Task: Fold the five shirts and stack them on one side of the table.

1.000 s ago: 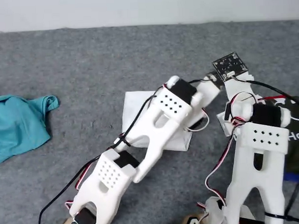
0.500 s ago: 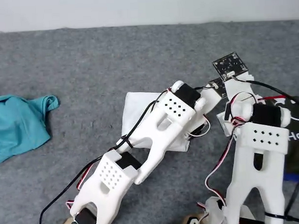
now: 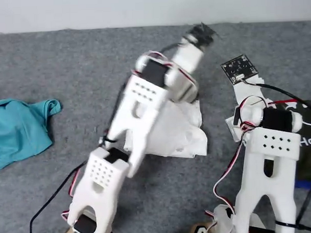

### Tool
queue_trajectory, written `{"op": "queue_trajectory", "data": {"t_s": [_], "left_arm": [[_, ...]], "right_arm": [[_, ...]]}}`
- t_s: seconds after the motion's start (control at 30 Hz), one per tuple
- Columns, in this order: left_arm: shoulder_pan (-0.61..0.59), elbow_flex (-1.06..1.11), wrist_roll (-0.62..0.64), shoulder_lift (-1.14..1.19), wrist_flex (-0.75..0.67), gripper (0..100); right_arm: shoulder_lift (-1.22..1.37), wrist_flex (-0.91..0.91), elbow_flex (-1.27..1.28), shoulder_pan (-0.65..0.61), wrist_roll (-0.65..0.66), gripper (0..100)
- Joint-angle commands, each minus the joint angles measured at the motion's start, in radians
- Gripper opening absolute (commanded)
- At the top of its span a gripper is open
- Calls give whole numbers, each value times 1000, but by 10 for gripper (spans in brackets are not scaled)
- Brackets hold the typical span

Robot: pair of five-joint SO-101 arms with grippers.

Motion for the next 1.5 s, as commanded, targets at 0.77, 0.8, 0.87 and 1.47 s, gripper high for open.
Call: {"op": "queue_trajectory", "data": {"t_s": [0.77, 0.8, 0.87, 1.47], "left_arm": [[-293, 547, 2, -8, -178, 237], [-293, 547, 2, -8, -178, 237], [-298, 547, 0, -8, -178, 237], [-387, 539, 8, -34, -133, 236]], "right_arm": [[-27, -486, 316, -702, -109, 155], [-27, -530, 341, -702, -110, 155], [-27, -621, 391, -702, -112, 155], [364, -219, -166, -538, -359, 155]]}}
